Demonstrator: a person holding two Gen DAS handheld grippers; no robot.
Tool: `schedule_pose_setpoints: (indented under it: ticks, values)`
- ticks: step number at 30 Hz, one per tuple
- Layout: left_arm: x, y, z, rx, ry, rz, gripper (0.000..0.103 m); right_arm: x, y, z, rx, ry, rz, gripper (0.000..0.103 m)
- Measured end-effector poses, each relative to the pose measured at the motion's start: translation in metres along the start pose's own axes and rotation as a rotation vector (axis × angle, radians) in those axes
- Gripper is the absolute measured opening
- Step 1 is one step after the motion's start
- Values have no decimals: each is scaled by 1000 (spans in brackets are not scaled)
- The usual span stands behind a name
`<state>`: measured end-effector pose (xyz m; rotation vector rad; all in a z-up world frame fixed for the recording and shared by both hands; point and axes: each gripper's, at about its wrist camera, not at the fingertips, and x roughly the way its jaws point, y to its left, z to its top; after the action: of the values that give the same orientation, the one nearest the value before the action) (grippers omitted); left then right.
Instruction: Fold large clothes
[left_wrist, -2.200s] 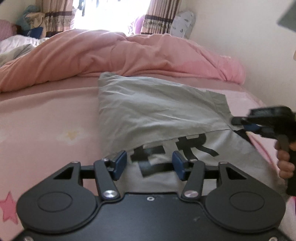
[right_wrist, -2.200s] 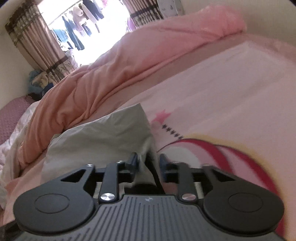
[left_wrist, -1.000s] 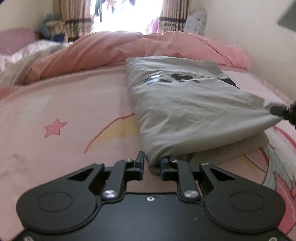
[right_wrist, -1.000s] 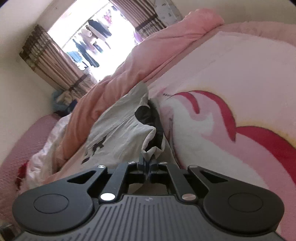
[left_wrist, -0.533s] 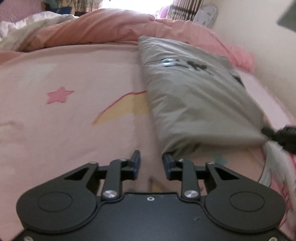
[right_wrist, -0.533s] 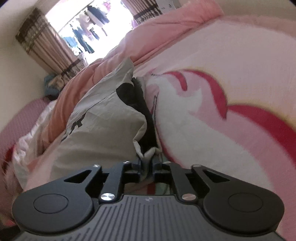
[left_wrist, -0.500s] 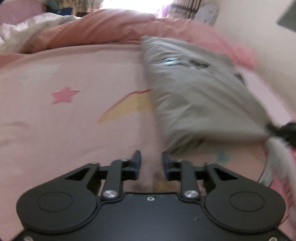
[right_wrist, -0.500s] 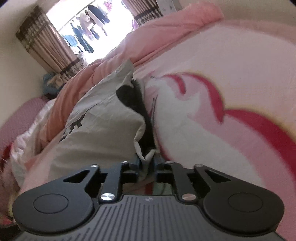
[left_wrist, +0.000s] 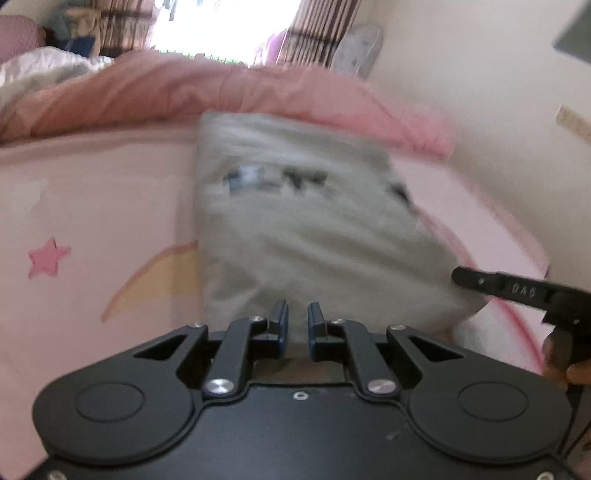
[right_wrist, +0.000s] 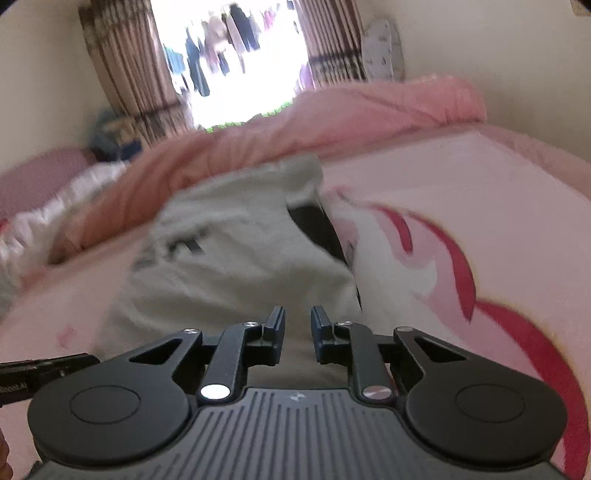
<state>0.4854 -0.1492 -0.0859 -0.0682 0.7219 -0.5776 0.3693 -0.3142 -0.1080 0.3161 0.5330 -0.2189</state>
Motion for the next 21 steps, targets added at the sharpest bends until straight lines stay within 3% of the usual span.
schedule_pose_setpoints:
  ticks: [2, 4, 5, 12, 16, 21]
  values:
    - [7, 9, -8, -16, 8, 2, 7, 9, -4, -9, -3, 27, -28, 17]
    - [14, 22, -14, -80, 23, -17, 5, 15, -9, -17, 0, 46, -45, 3]
    - [18, 26, -17, -101, 29, -31, 5, 16, -11, -20, -5, 47, -50, 1]
    - [20, 25, -21, -77, 35, -39, 6, 14, -10, -19, -12, 52, -53, 2]
    - [10, 19, -10, -78, 46, -53, 5, 9, -5, -9, -4, 43, -50, 9]
    - [0, 8, 18, -7, -46, -14, 12, 3, 4, 12, -14, -23, -31, 14]
